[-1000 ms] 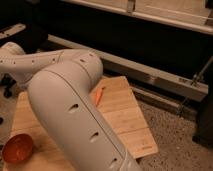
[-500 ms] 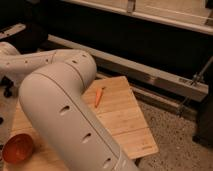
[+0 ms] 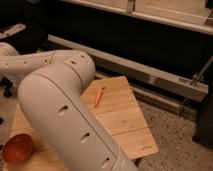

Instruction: Stand the bottle upright

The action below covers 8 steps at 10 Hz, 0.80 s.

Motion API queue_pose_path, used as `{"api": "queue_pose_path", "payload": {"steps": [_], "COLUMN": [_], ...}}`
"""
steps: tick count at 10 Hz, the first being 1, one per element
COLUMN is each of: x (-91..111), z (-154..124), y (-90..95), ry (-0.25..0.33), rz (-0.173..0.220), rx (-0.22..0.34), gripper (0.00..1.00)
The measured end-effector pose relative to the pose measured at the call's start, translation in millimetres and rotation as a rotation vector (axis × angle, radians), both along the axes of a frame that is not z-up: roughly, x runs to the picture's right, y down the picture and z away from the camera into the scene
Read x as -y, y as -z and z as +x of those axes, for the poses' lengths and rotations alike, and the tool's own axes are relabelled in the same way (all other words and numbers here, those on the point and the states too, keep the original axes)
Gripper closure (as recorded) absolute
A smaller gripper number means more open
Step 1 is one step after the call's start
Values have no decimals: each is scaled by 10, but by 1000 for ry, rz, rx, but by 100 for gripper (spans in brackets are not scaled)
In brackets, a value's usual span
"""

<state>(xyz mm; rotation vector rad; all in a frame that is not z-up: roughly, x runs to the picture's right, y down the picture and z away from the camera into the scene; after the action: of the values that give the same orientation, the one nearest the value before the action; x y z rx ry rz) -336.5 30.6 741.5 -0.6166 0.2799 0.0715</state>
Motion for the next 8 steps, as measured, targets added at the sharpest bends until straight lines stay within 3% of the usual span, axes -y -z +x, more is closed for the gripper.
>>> {"api": "queue_pose_path", "payload": {"steps": [2, 8], "x": [2, 8], "z": [-6, -3], "y": [-9, -7], "ry": [-11, -58], "rz": [1, -4], "rx": [3, 9], "gripper": [92, 29]}}
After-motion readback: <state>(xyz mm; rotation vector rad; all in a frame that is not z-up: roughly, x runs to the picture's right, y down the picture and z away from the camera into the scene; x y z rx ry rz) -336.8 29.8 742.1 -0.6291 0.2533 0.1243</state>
